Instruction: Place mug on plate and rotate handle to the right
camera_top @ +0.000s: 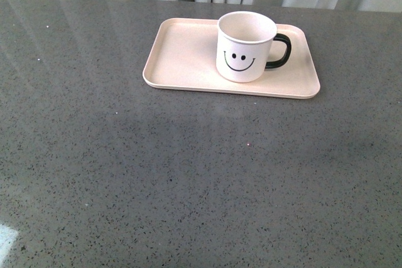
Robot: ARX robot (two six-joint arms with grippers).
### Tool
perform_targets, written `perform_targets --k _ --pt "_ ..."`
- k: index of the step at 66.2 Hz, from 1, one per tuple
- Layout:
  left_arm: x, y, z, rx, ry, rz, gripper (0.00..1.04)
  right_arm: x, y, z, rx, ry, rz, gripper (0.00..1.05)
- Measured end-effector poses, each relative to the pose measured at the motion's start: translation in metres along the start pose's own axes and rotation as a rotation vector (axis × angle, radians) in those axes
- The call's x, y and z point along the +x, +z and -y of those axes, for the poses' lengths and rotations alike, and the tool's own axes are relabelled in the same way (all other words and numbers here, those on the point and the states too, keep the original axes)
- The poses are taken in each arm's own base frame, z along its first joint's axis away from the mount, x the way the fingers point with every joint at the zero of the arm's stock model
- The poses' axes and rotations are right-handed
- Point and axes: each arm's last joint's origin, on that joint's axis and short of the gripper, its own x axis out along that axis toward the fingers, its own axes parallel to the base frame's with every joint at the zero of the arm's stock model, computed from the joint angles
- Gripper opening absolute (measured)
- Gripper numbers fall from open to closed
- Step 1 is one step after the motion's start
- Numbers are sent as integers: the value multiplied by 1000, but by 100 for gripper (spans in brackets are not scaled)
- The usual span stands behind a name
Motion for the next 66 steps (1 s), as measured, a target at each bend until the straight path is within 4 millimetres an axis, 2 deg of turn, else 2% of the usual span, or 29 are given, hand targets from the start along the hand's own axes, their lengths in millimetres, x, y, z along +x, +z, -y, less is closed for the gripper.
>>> perform_targets --k 26,66 --pt "0 0 0 0 0 0 96 -17 5 0 0 0 16 2" --pt "0 0 0 0 0 0 96 -31 5 0 0 0 19 2"
